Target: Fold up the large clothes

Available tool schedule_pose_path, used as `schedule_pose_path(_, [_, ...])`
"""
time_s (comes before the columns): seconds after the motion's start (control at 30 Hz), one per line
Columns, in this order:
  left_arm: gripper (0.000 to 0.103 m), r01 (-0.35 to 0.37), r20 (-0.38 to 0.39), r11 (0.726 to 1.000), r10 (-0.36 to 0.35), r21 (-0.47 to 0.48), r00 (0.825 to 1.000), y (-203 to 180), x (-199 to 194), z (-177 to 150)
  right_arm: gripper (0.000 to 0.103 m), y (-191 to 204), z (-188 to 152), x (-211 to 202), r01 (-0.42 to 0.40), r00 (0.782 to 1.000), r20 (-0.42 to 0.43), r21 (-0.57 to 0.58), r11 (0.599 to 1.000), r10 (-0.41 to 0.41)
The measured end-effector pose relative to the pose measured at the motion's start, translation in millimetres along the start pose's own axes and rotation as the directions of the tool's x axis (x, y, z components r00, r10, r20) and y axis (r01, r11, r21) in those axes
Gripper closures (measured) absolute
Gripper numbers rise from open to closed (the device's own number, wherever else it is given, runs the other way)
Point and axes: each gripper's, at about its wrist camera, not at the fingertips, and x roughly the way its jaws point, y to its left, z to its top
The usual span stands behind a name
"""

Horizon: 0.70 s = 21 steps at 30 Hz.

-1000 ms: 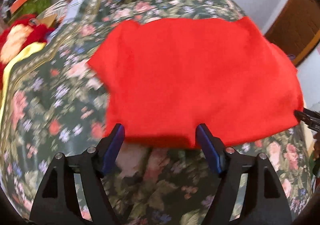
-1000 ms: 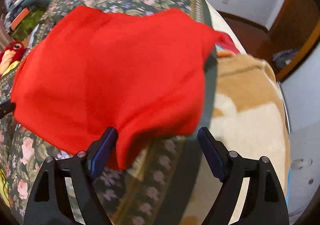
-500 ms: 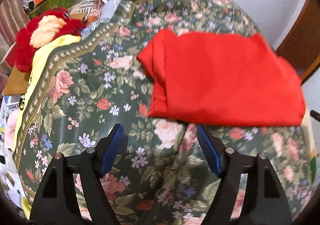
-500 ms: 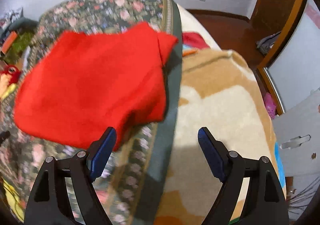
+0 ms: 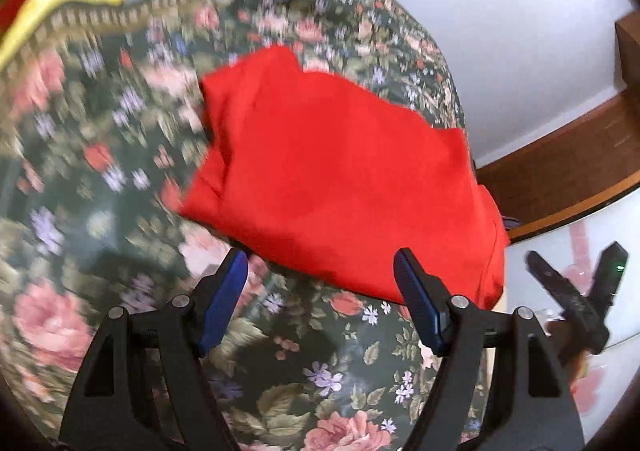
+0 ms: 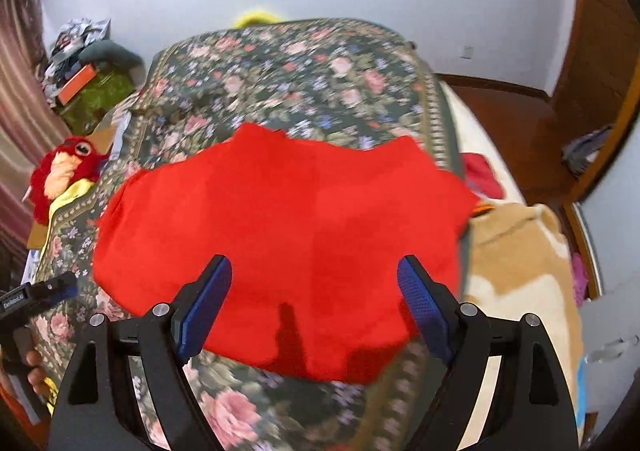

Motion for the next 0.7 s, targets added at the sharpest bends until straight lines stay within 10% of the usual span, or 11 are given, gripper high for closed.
schedule_pose_path(0.37, [0.028,0.194,-0.111,0.96,-0.219,-0.201,0.969,27,68,9,0.011,-4,-10,54,-0.094,0.984,-0.138,0.106,0.99,0.109])
schedule_pose_path(0.7, [0.029,0.345,0.049,0.893,-0.346,-0.289,0.937,26,102,45,0.005,-9,-12,60,-0.109,0.982,-0.138,0.158,0.981,0.132])
